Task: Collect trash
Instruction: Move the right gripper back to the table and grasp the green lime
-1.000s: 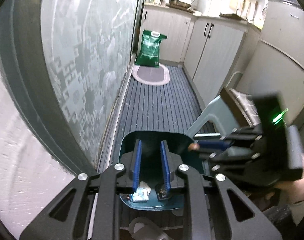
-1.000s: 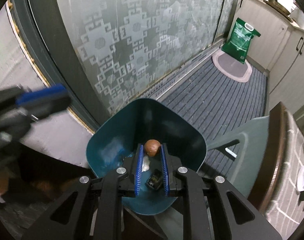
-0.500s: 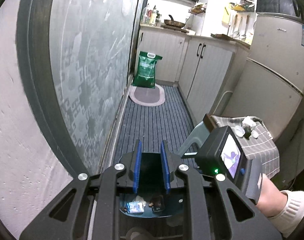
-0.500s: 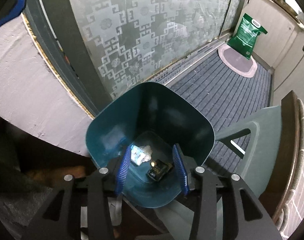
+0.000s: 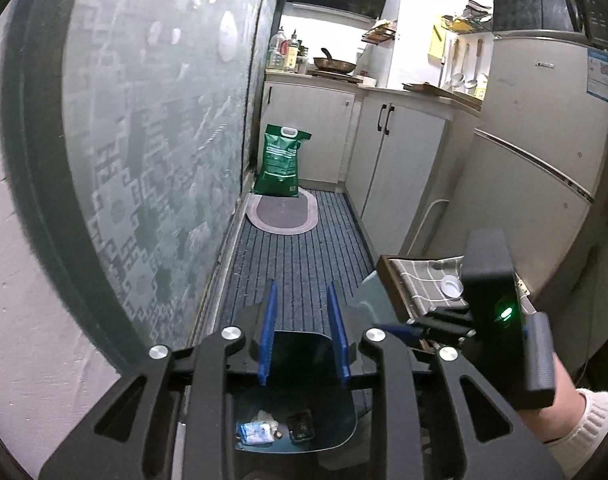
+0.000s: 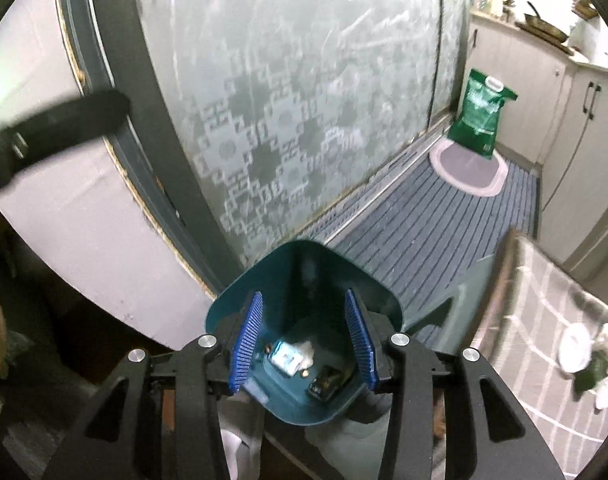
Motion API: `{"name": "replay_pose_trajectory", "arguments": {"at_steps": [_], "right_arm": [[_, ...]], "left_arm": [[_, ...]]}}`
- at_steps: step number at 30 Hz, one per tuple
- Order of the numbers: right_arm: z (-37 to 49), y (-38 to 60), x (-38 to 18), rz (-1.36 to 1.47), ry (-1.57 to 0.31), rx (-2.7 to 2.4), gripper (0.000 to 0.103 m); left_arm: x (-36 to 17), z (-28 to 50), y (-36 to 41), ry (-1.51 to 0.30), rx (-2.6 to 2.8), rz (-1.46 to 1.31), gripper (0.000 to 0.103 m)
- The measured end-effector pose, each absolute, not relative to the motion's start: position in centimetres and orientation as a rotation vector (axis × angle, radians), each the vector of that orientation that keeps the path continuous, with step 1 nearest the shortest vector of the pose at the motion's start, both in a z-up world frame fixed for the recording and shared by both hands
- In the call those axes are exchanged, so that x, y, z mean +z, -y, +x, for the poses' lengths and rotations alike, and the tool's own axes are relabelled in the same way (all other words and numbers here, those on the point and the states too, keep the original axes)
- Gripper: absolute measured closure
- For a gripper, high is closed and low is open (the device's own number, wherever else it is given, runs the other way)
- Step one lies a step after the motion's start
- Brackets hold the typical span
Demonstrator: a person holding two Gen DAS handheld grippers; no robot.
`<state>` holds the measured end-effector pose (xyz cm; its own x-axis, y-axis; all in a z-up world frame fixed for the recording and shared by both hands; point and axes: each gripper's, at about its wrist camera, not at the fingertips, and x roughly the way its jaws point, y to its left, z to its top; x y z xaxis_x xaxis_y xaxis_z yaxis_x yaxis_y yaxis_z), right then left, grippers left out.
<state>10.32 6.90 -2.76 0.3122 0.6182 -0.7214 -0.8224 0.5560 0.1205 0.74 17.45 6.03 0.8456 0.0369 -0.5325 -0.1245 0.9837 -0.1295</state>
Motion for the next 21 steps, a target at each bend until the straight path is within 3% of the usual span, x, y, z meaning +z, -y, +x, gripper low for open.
{"name": "replay_pose_trajectory", "arguments": {"at_steps": [5, 21], "right_arm": [[11.7, -3.9, -1.9, -0.242, -0.783, 0.929, 0.060], [16.7, 6.7, -2.4, -0.112, -0.769, 0.774, 0.059]], "left_arm": [[6.1, 1.9, -15.3, -0.557, 0.060, -0.140, 0.067], [4.8, 6.5, -8.4, -0.599, -0.029, -0.072, 0.060]]}}
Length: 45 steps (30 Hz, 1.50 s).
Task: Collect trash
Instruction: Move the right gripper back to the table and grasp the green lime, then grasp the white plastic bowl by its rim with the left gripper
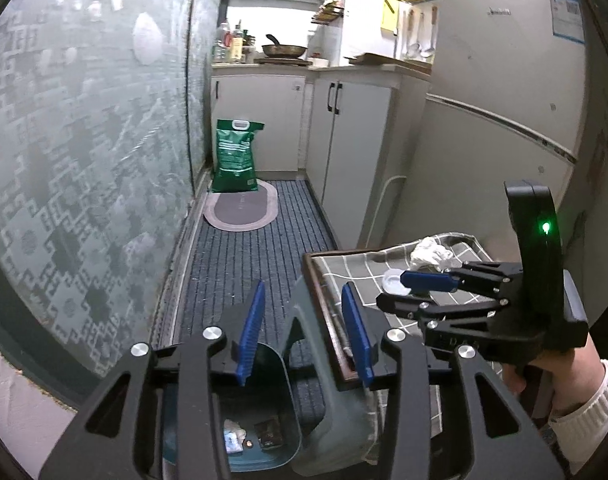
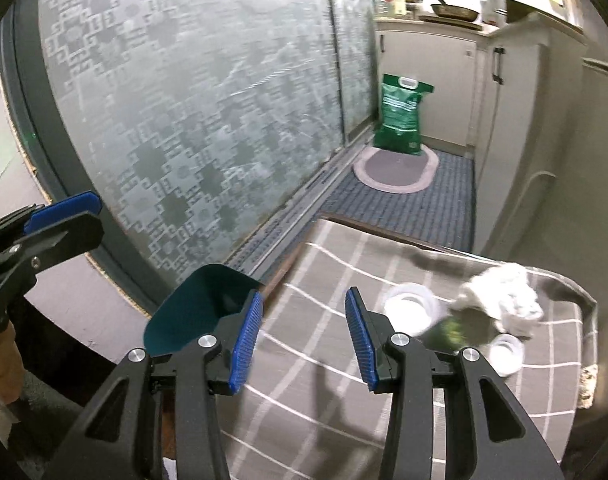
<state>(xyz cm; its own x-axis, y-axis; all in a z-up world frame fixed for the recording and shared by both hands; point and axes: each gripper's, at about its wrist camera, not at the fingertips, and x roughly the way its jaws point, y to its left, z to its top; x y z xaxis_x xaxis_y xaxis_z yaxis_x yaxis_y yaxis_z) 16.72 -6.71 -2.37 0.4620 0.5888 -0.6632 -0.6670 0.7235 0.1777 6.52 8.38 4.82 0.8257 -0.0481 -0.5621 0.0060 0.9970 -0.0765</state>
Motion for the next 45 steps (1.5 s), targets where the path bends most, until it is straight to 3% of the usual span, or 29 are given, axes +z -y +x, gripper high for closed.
{"name": "replay_pose_trajectory", "arguments": {"at_steps": [22, 32, 45], "right_arm": [[20.5, 12.5, -5.7, -0.092, -0.817, 0.680, 0.060], [21.4, 11.9, -6.6, -0.109, -0.831, 0.699, 0.075], [20.5, 14.4, -4.7, -0.063, -0.786, 0.732, 0.077]], "left_arm": [[1.6, 11.1, -4.6, -0.672, -0.090, -0.073, 0.054], [-0.1, 12.4, -3.7, -0.712, -0.119, -0.072, 0.054], [-2.6, 14.3, -0.8, -0.779, -0.147, -0.020, 0.051]]}}
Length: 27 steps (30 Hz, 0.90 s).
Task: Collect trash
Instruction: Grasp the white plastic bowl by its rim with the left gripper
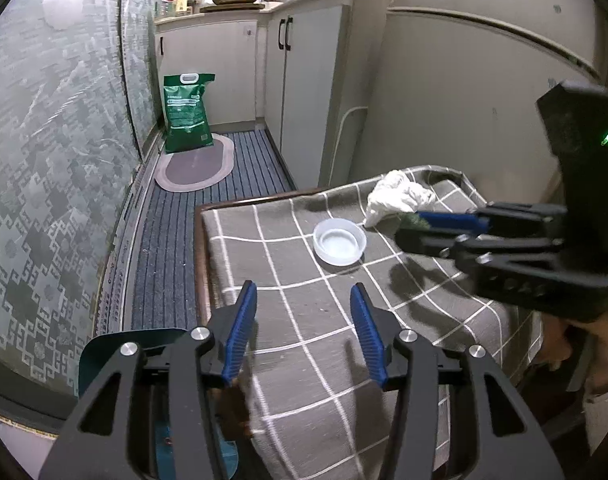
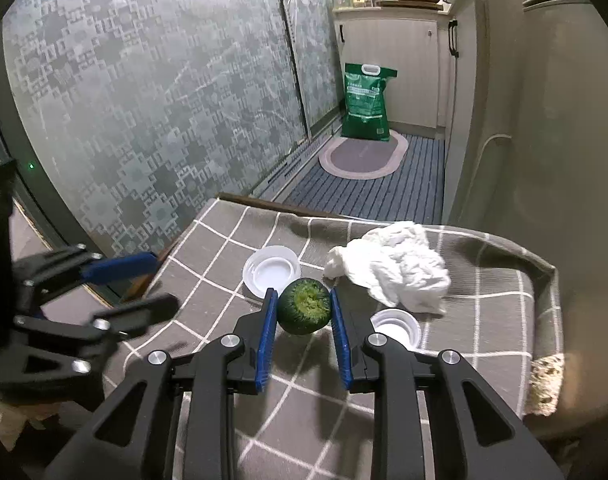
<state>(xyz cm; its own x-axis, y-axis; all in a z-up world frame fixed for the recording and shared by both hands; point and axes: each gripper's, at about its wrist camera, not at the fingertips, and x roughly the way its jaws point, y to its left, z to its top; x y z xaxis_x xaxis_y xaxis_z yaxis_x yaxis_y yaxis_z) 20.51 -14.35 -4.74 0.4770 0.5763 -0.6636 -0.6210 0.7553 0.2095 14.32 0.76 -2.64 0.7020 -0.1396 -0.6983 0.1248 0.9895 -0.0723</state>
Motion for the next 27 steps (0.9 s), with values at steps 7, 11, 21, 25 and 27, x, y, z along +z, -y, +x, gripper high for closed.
{"name": "replay_pose_trajectory", "arguments": {"at_steps": [7, 11, 21, 25, 27], "right_arm": [[20.0, 17.1, -3.9, -0.034, -0.761, 0.731, 0.077], [20.0, 18.5, -3.9, -0.018, -0.761, 0.721, 0.077], [19.5, 21.2, -3.8, 0.006, -0.749, 0.713, 0.077], [19.4, 21.5, -3.9, 0.004, -0.754, 0.716, 0.077], [19.4, 21.7, -4.0, 0.004, -0.755, 0.717, 0.077]], "left_arm": [[-4.1, 15.7, 0.9, -0.822, -0.135, 0.016, 0.048], [-4.8, 16.2, 1.5, -0.829, -0.120, 0.042, 0.048], [-5.0, 17.8, 2.4, -0.822, -0.097, 0.032, 0.045], [-5.0, 18.6, 2.7, -0.821, -0.090, 0.027, 0.045], [-5.0, 19.0, 2.7, -0.825, -0.085, 0.024, 0.045]]}}
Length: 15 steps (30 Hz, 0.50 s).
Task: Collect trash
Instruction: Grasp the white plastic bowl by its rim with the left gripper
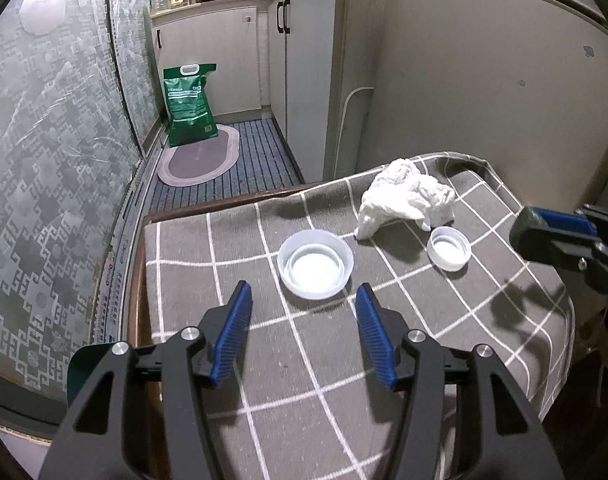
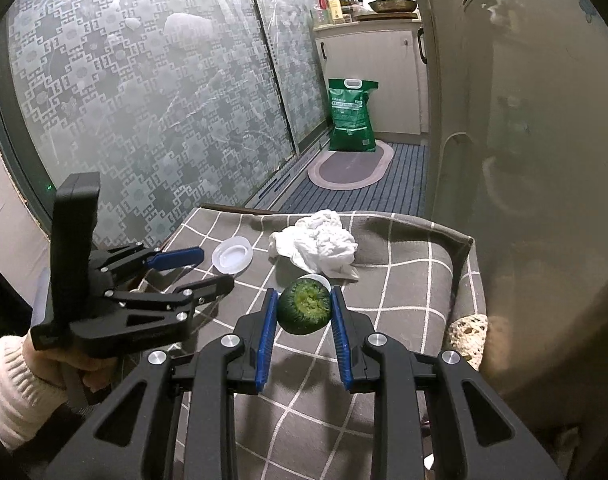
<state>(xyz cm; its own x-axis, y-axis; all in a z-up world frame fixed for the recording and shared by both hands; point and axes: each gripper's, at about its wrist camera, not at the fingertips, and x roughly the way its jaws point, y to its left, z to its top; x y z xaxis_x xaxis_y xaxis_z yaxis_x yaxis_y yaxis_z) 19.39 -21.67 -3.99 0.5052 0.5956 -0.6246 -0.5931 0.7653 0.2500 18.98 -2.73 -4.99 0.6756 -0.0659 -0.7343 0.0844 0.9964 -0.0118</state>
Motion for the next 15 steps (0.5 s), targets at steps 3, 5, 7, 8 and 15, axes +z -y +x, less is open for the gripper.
{"name": "replay_pose_trajectory", "arguments": {"at_steps": [3, 5, 7, 8, 15], "right_arm": [[19.5, 22.1, -4.0, 0.011, -0.758, 0.718, 0.077], [19.5, 22.2, -4.1, 0.014, -0.760, 0.716, 0.077], [19.5, 22.3, -4.2, 0.017, -0.763, 0.715, 0.077], [19.5, 22.4, -4.2, 0.017, -0.763, 0.714, 0.077], [19.4, 23.1, -4.4, 0.017, -0.767, 0.704, 0.077]], "left_arm": [[-4.9, 19.6, 2.9, -0.836, -0.078, 0.016, 0.045], [-4.9, 20.2, 3.3, -0.846, -0.075, 0.021, 0.045], [-4.9, 20.4, 3.7, -0.852, -0.074, 0.026, 0.045], [-4.9, 20.6, 4.0, -0.857, -0.075, 0.028, 0.047], [-4.8, 21.4, 5.3, -0.879, -0.054, 0.043, 0.053]]}}
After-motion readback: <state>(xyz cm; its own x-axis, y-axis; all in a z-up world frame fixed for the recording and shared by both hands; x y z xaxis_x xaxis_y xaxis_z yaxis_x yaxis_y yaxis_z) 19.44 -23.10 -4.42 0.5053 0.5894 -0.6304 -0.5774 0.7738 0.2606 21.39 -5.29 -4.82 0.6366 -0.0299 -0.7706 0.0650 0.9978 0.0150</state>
